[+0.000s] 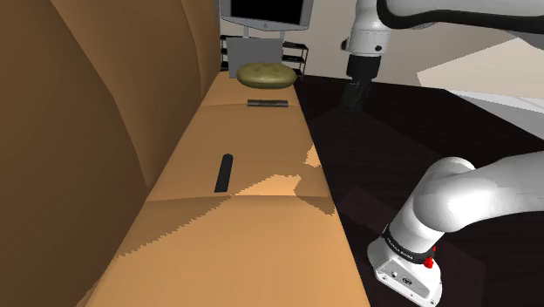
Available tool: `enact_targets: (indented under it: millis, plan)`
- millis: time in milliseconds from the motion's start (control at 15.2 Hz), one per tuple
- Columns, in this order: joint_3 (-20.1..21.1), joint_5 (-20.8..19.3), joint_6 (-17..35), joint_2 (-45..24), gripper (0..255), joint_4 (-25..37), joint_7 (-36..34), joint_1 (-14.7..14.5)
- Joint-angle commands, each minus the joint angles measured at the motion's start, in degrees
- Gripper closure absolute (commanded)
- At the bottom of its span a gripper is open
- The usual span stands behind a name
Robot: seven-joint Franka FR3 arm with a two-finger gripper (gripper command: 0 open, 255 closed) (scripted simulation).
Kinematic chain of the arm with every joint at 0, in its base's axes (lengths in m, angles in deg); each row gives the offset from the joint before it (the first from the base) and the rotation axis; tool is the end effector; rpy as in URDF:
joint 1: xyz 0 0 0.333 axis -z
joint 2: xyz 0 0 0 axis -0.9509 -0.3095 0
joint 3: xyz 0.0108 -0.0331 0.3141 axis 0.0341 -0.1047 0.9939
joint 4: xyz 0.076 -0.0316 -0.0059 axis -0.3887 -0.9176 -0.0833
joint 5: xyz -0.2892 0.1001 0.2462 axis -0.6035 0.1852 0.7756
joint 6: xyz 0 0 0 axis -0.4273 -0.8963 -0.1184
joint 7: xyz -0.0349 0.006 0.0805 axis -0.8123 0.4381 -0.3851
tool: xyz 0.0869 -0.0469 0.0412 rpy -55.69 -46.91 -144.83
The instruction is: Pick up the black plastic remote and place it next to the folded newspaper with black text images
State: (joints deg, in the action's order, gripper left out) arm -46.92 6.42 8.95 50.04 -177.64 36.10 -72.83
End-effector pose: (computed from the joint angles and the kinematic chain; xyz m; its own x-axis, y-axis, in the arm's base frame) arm 0.2984 0.0262 0.5769 0.9804 0.1464 -0.1317 0.1421 -0.9890 -0.0418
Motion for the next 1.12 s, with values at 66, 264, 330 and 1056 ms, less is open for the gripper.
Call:
enact_targets:
  millis: [66,264,330,1056]
  plan:
    - [1.6,0.8,1.5,-0.2,0,-0.8,-2.5,0.0]
    - [6.5,3.1,6.2,-1.6,0,-2.6,-9.9,0.2]
    - [8.1,3.7,7.9,-2.3,0,-2.9,-12.3,0.2]
    - [26.3,3.7,25.1,-18.8,0,0.5,-40.6,4.3]
